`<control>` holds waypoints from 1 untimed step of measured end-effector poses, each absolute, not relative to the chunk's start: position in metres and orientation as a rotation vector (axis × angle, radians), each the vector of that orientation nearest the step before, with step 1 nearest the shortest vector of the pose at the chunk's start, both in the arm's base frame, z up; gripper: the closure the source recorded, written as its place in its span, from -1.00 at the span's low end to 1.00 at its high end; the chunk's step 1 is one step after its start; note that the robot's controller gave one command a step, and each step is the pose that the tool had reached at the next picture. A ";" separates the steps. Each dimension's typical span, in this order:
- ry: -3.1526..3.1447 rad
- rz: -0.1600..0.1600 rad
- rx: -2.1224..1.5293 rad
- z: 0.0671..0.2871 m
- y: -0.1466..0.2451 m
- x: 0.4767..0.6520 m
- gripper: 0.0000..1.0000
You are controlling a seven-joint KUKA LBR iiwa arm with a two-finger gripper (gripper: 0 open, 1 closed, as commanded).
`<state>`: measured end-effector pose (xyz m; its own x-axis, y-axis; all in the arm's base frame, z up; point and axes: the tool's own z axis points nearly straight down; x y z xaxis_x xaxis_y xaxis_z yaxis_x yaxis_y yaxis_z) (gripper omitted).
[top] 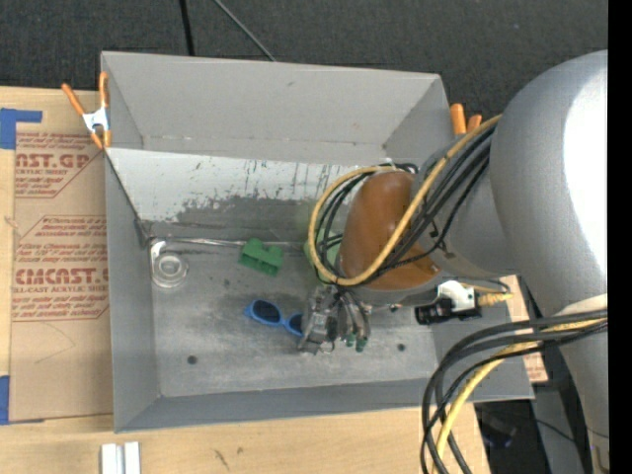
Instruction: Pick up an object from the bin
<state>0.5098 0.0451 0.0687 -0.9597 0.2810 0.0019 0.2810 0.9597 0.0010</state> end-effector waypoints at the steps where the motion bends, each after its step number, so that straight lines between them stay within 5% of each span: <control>1: -3.113 -0.002 -0.446 0.111 0.046 0.511 1.00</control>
Offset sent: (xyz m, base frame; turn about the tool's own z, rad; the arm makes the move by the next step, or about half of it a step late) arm 0.0000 0.0001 0.0405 0.0000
